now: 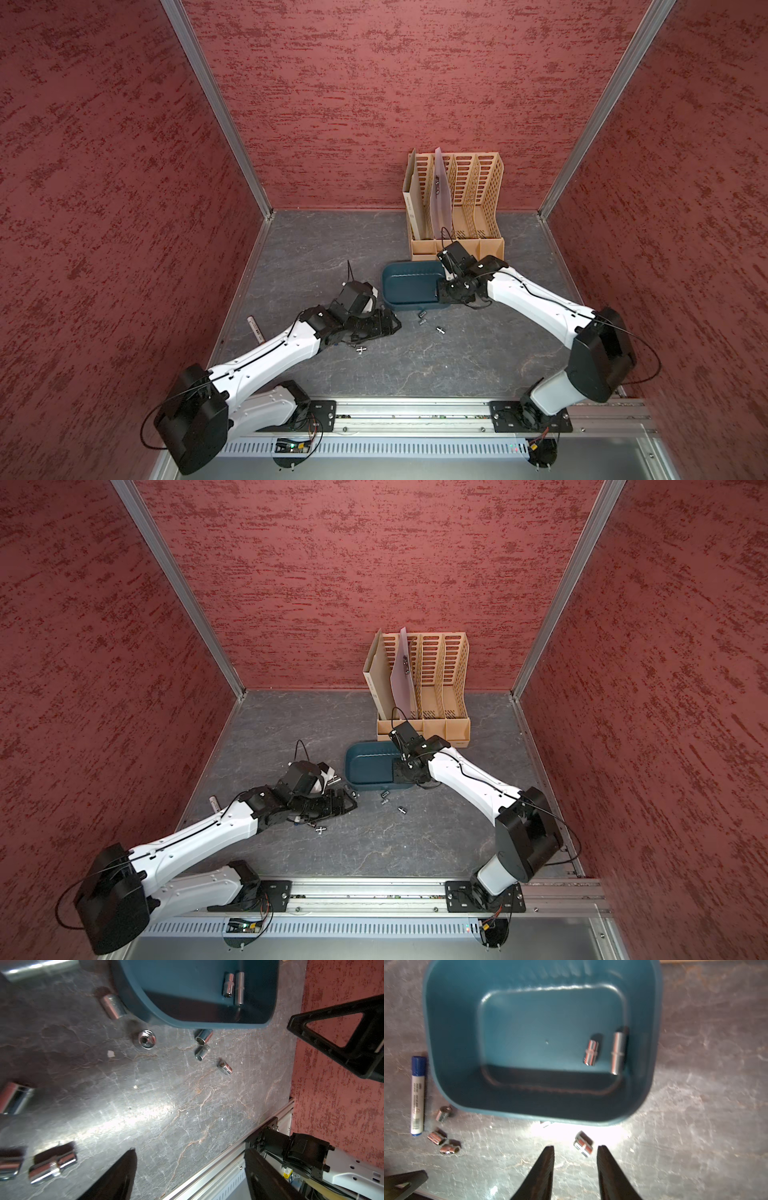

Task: Put the socket on the desktop into the storage box
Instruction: Pick up the socket head at the center of the board.

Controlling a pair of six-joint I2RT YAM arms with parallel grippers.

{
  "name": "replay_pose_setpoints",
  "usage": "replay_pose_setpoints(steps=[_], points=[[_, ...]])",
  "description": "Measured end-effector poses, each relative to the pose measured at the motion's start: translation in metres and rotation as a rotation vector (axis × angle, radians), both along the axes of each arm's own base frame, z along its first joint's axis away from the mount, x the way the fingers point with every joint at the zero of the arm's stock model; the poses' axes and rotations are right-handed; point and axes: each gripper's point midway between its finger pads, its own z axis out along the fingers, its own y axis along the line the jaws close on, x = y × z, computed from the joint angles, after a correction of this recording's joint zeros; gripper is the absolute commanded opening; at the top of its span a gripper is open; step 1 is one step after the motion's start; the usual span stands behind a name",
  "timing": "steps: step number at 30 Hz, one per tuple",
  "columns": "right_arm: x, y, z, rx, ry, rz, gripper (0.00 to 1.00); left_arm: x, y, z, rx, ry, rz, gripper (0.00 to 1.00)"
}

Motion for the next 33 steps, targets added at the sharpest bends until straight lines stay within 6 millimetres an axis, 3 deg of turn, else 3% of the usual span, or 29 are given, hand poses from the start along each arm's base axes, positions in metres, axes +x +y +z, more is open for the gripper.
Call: replay_pose_setpoints(steps=[8,16,33], points=[[-0.027,-0.015,-0.019,-0.025,0.044,0.009,0.42,-0.014,-0.021,-0.015,0.014,0.022,-0.084,0.85],[-0.041,-0.016,-0.040,-0.035,0.077,0.027,0.43,-0.020,-0.030,-0.021,0.017,0.024,-0.118,0.85],[-0.049,0.001,-0.075,-0.017,0.129,0.078,0.42,-0.026,-0.024,-0.037,0.034,0.041,-0.116,0.85]])
